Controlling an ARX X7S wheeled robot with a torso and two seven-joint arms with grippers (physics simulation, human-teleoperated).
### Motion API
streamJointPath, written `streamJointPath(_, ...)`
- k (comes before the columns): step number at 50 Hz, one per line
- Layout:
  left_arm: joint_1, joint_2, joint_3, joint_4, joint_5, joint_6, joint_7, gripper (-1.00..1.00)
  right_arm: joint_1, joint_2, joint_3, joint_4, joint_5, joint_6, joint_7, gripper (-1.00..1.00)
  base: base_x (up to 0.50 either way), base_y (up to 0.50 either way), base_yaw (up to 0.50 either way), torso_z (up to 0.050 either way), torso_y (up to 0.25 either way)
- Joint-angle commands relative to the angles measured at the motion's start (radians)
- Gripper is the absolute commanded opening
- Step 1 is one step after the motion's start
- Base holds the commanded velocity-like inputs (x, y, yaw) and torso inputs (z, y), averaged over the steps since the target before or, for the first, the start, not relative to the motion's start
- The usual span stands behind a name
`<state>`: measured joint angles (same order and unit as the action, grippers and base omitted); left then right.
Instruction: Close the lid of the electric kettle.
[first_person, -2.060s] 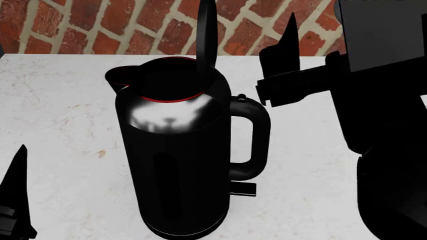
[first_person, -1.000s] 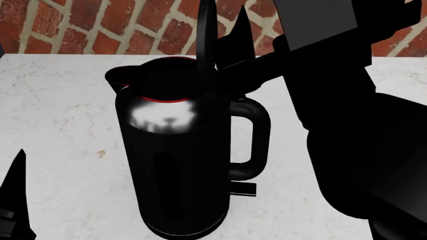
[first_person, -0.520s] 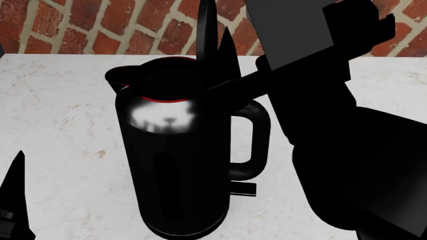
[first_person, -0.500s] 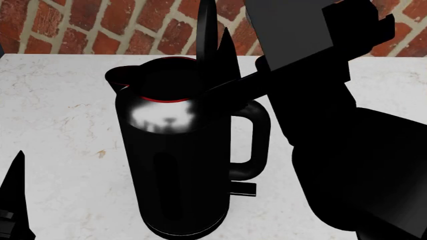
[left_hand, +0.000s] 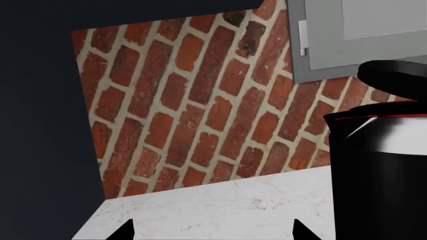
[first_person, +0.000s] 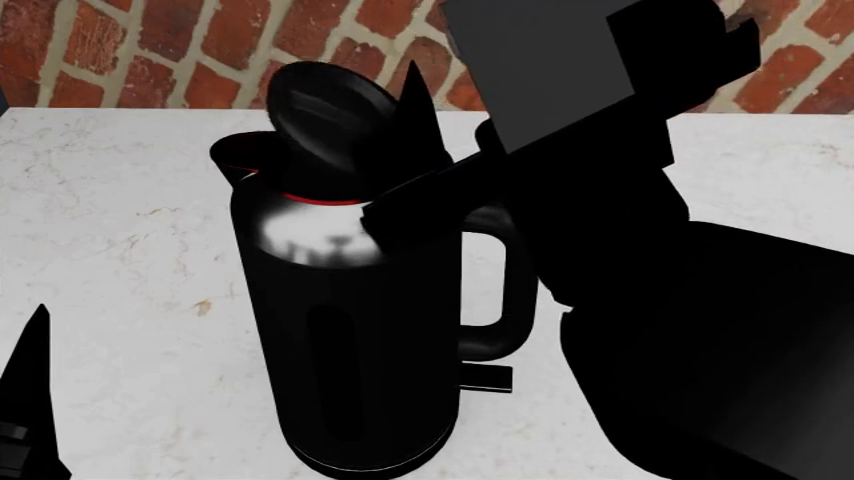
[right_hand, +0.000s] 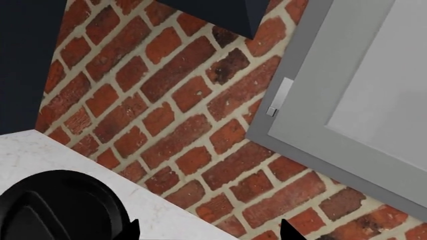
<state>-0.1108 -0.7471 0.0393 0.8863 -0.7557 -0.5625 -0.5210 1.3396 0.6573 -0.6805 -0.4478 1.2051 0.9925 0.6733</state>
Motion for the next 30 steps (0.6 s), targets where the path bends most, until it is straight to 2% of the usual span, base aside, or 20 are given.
streamJointPath(1,0.013,-0.002,-0.006,-0.006,0.003,0.015,0.003,1.00,0.009,-0.023,-0.017,0.016,-0.005,0.005,-0.006,1.00,0.00,0.00,0.00,0.000,0.000)
streamJointPath(20,0.011,-0.002,-0.002,-0.011,0.007,0.021,0.000,1.00,-0.026,-0.023,-0.016,0.051,0.003,-0.010,-0.002,1.00,0.00,0.00,0.00,0.000,0.000)
streamJointPath(30,0.024,-0.003,-0.005,-0.013,0.010,0.033,0.003,1.00,0.028,0.064,0.123,-0.135,0.221,0.015,0.179,1.00,0.00,0.00,0.00,0.000,0.000)
